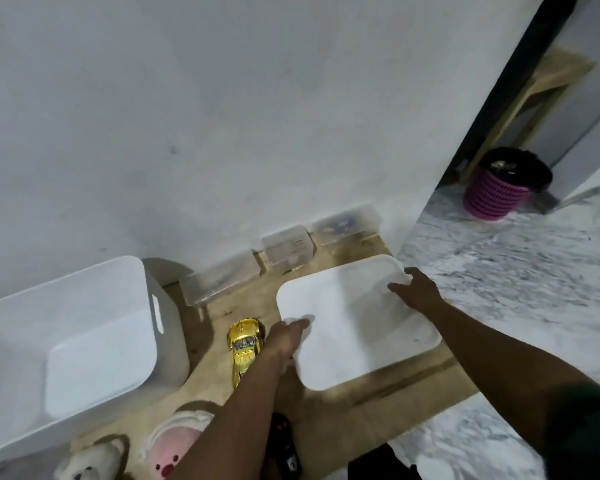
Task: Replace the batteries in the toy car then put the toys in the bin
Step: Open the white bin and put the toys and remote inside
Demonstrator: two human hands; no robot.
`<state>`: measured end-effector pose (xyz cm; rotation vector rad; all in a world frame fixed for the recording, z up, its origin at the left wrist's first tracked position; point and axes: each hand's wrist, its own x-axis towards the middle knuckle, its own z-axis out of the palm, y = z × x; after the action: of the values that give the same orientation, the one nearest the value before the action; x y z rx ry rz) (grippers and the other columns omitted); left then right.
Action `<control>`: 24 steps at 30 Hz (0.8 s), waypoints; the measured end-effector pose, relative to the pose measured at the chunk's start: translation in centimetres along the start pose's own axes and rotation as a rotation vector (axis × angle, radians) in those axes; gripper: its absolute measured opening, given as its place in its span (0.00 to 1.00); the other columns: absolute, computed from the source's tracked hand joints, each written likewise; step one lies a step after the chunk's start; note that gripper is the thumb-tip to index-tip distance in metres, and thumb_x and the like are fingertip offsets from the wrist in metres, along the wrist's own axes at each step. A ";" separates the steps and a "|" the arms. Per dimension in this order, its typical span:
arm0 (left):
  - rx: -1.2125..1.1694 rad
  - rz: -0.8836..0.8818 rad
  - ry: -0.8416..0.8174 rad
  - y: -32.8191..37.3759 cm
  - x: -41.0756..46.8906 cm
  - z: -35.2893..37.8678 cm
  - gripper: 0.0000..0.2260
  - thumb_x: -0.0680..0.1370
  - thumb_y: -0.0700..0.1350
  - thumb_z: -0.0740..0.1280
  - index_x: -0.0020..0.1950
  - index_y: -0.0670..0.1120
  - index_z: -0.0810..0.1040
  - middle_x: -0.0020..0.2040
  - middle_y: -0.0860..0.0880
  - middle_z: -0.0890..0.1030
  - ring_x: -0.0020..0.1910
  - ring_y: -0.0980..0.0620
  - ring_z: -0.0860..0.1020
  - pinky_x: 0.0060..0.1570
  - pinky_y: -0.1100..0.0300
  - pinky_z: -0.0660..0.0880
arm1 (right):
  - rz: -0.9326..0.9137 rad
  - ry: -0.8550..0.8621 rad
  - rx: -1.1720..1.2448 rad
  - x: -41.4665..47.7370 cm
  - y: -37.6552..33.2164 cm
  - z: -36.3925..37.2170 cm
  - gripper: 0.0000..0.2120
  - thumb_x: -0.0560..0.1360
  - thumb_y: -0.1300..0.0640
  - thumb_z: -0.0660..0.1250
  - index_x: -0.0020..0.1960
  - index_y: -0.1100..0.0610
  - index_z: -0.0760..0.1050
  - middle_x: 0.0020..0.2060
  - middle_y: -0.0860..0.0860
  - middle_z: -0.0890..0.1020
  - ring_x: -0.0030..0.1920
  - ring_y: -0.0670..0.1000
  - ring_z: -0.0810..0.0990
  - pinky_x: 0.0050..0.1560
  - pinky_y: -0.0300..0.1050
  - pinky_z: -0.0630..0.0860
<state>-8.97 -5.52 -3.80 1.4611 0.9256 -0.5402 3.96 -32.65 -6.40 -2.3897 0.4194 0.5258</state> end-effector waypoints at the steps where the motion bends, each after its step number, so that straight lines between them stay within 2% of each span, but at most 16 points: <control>1: 0.000 -0.007 -0.003 -0.1 0.1 0.1 0.13 0.79 0.50 0.69 0.60 0.44 0.77 0.48 0.47 0.81 0.43 0.47 0.79 0.49 0.55 0.75 | -0.008 0.009 -0.018 0.0 0.1 0.2 0.34 0.75 0.47 0.72 0.76 0.56 0.64 0.71 0.58 0.72 0.71 0.60 0.70 0.70 0.50 0.65; 7: -0.037 -0.006 -0.039 -0.5 -0.4 -0.5 0.21 0.79 0.52 0.68 0.69 0.45 0.71 0.58 0.46 0.80 0.47 0.46 0.79 0.47 0.52 0.77 | -0.025 0.041 -0.083 -0.2 1.1 1.7 0.37 0.74 0.46 0.72 0.78 0.54 0.60 0.73 0.58 0.70 0.73 0.62 0.67 0.71 0.54 0.64; 9: -0.034 0.020 -0.038 -0.5 -1.2 -1.2 0.18 0.79 0.52 0.68 0.66 0.47 0.73 0.54 0.48 0.81 0.46 0.47 0.79 0.46 0.53 0.75 | -0.079 0.108 -0.074 -1.0 0.9 2.3 0.34 0.73 0.48 0.72 0.76 0.53 0.64 0.71 0.58 0.72 0.71 0.61 0.69 0.71 0.56 0.65; 12: -0.022 0.091 -0.046 -0.8 -2.8 -2.8 0.15 0.79 0.52 0.68 0.60 0.43 0.78 0.37 0.47 0.78 0.30 0.49 0.73 0.34 0.58 0.67 | -0.266 0.227 0.001 -3.7 -0.6 3.5 0.24 0.73 0.56 0.73 0.68 0.55 0.73 0.62 0.57 0.78 0.63 0.58 0.77 0.65 0.49 0.69; 14: -0.052 0.137 -0.040 -1.0 -4.3 -4.2 0.14 0.78 0.49 0.69 0.56 0.40 0.81 0.37 0.43 0.76 0.29 0.49 0.71 0.32 0.58 0.65 | -0.407 0.234 0.066 -6.1 -2.2 4.6 0.17 0.73 0.61 0.73 0.61 0.56 0.78 0.53 0.54 0.83 0.54 0.55 0.82 0.57 0.43 0.72; 17: -0.205 0.206 0.007 -2.3 -6.9 -7.3 0.04 0.80 0.40 0.68 0.52 0.42 0.81 0.38 0.46 0.80 0.33 0.51 0.76 0.26 0.67 0.67 | -0.532 0.060 0.093 -10.6 -5.0 6.9 0.10 0.74 0.62 0.72 0.54 0.53 0.81 0.40 0.47 0.83 0.44 0.49 0.83 0.47 0.33 0.72; 18: -0.223 0.230 0.036 -2.8 -7.7 -8.4 0.04 0.80 0.41 0.68 0.53 0.43 0.80 0.39 0.48 0.82 0.33 0.53 0.78 0.26 0.68 0.69 | -0.562 -0.016 0.077 -11.9 -5.8 7.8 0.09 0.75 0.61 0.72 0.53 0.51 0.82 0.40 0.46 0.83 0.44 0.47 0.82 0.46 0.32 0.71; 20: -0.189 0.302 0.146 -5.1 -9.3 -11.1 0.08 0.80 0.45 0.69 0.58 0.46 0.80 0.46 0.48 0.83 0.37 0.54 0.79 0.28 0.68 0.71 | -0.659 -0.179 0.018 -14.9 -7.4 10.1 0.09 0.75 0.60 0.72 0.52 0.48 0.82 0.40 0.45 0.84 0.43 0.45 0.82 0.46 0.35 0.74; 22: -0.218 0.347 0.230 -7.5 -11.1 -13.7 0.09 0.80 0.44 0.69 0.60 0.47 0.80 0.44 0.53 0.83 0.38 0.57 0.80 0.28 0.70 0.72 | -0.753 -0.332 -0.014 -17.9 -9.0 12.6 0.09 0.76 0.61 0.71 0.51 0.47 0.81 0.38 0.44 0.84 0.39 0.41 0.81 0.45 0.36 0.75; 24: -0.216 0.377 0.338 -10.0 -12.4 -16.3 0.09 0.79 0.43 0.70 0.60 0.47 0.80 0.39 0.59 0.83 0.37 0.62 0.82 0.33 0.70 0.74 | -0.818 -0.467 -0.058 -20.8 -10.4 15.1 0.08 0.75 0.61 0.72 0.51 0.51 0.83 0.35 0.40 0.82 0.36 0.37 0.79 0.41 0.31 0.73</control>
<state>-27.27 6.77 2.20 1.5037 0.9059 0.0860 -13.65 -11.74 -1.96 -2.1429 -0.7531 0.6653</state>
